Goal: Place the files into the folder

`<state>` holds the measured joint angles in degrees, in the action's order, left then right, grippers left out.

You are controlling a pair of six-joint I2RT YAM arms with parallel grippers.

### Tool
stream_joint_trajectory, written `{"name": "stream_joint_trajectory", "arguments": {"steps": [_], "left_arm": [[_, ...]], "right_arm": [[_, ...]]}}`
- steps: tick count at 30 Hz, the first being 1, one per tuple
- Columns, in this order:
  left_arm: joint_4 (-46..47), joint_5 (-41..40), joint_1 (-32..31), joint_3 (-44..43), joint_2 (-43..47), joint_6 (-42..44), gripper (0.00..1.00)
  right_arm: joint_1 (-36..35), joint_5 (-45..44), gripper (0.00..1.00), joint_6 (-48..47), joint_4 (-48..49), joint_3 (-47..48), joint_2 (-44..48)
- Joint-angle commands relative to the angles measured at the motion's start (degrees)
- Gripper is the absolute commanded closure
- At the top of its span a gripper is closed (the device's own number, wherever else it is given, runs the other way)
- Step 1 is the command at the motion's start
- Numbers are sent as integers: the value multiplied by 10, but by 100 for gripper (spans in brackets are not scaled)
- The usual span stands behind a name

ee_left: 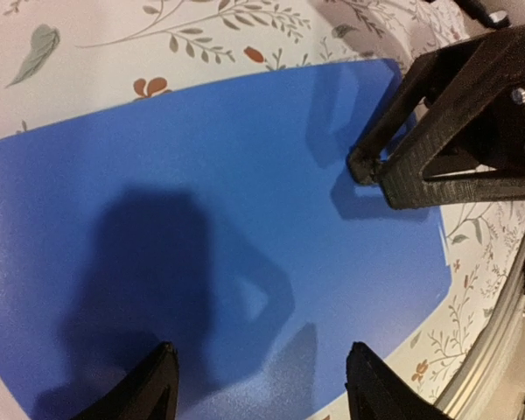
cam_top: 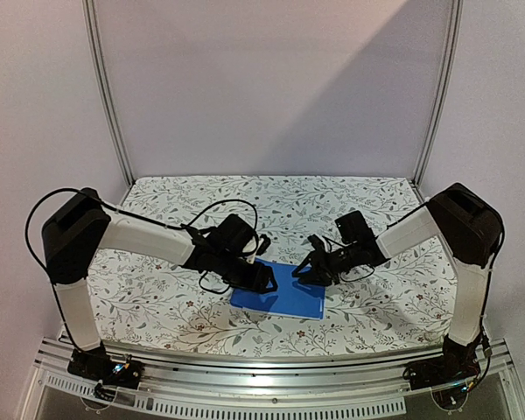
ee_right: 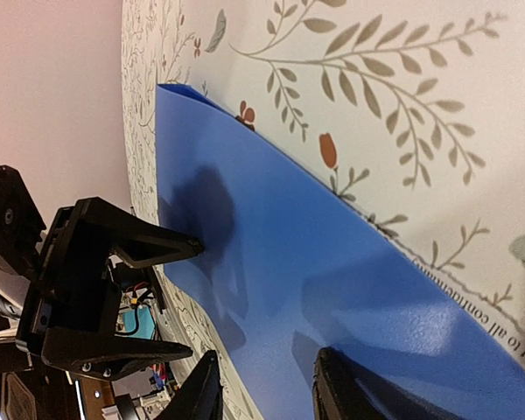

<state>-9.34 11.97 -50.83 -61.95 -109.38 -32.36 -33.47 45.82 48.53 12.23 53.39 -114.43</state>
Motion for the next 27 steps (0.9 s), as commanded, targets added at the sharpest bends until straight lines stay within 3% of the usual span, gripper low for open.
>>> {"name": "stream_joint_trajectory", "arguments": {"steps": [1, 10, 14, 19, 27], "left_arm": [[-106, -49, 1, 47, -60, -51, 34], [-44, -1, -7, 118, -38, -137, 36], [-14, -3, -9, 131, -22, -160, 37], [-68, -92, -28, 64, 14, -115, 36], [-159, -196, -50, -95, 51, 10, 34]], "right_arm": [[14, -45, 65, -28, -73, 13, -41], [21, -39, 66, -44, -94, 65, -86], [17, -25, 67, -59, -104, 90, -66], [17, -45, 65, -99, -159, 114, 18], [52, -198, 53, -237, -286, 130, 168]]}}
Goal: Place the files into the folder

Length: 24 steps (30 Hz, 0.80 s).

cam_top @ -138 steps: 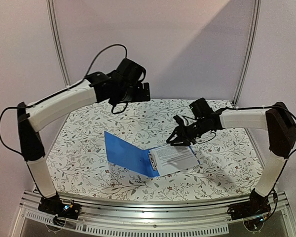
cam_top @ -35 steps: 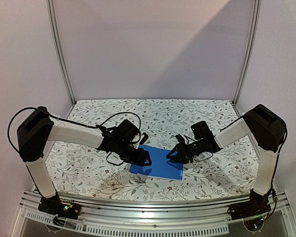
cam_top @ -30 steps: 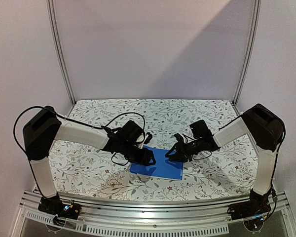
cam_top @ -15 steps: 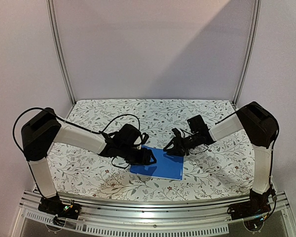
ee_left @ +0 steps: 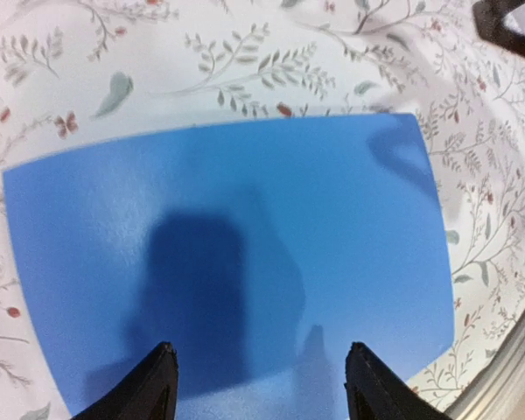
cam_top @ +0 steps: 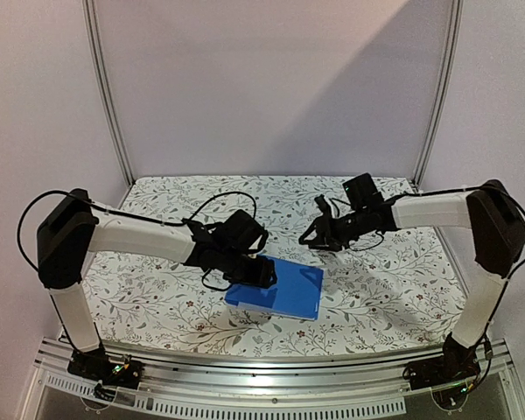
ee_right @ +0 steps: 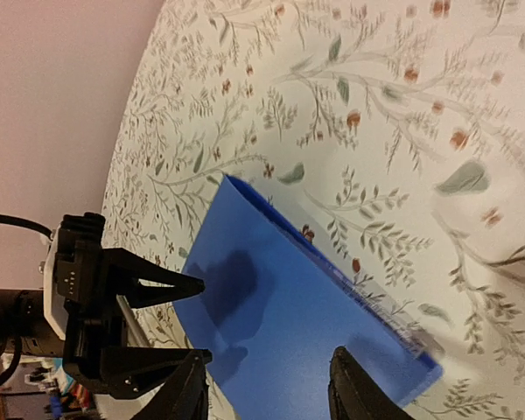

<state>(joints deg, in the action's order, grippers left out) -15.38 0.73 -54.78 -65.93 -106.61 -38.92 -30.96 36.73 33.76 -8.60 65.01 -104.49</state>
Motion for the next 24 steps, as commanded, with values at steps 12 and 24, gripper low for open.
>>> {"name": "stream_joint_trajectory", "arguments": {"steps": [12, 24], "left_arm": [[-133, -227, 18, -201, 45, 208, 22], [15, -280, 155, -74, 207, 259, 1]], "right_arm": [[52, -432, 30, -180, -67, -52, 231], [55, -607, 1, -164, -9, -87, 244]]}}
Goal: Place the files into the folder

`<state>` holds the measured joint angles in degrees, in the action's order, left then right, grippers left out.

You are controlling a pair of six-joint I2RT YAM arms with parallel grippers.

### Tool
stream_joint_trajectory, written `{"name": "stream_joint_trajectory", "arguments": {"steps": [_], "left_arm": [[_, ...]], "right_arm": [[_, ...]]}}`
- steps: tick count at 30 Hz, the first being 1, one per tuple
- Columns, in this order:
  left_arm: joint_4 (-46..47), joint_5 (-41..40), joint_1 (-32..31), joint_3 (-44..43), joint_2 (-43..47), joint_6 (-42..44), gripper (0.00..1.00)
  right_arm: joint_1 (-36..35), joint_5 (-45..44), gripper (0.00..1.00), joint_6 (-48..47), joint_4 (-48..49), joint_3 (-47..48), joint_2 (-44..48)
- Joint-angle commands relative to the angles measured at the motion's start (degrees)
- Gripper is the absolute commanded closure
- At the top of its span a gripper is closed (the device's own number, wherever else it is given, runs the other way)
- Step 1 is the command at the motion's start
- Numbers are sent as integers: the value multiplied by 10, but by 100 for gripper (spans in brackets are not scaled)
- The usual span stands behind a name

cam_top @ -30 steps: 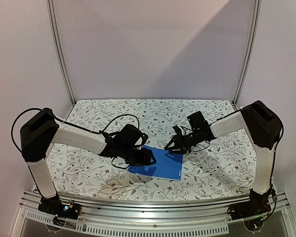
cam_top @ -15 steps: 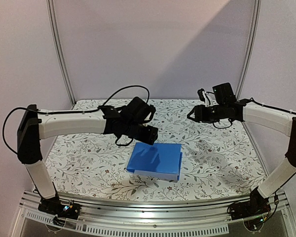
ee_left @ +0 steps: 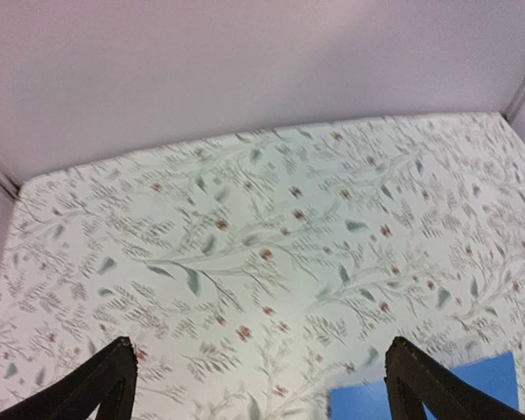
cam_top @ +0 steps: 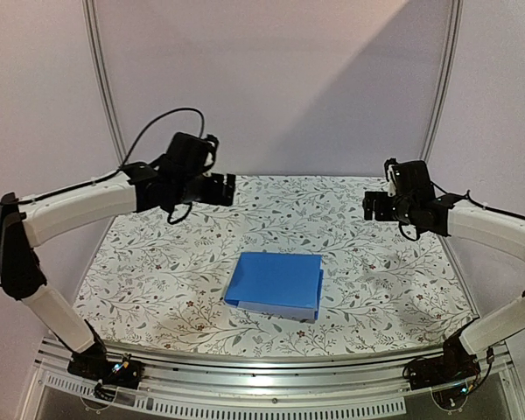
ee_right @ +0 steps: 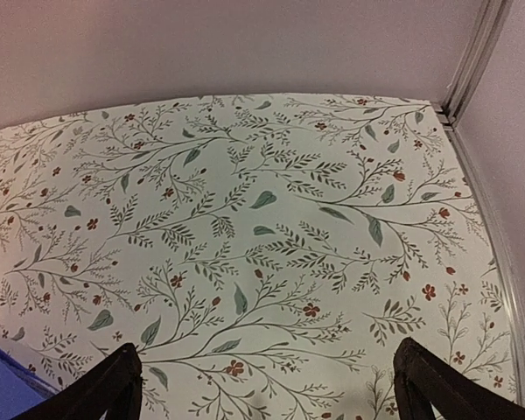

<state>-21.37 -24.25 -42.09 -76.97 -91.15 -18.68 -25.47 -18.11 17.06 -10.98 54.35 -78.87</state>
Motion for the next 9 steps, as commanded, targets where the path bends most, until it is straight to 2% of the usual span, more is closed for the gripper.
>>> {"name": "stream_joint_trajectory", "arguments": {"steps": [1, 5, 9], "left_arm": [[109, -39, 29, 55, 65, 87, 1], [183, -129, 32, 142, 118, 118, 0], [203, -138, 38, 186, 146, 120, 1]], "right_arm": [[1, -59, 1, 3, 16, 23, -18], [0, -50, 1, 8, 37, 17, -23], [0, -22, 1, 0, 52, 9, -25]]}}
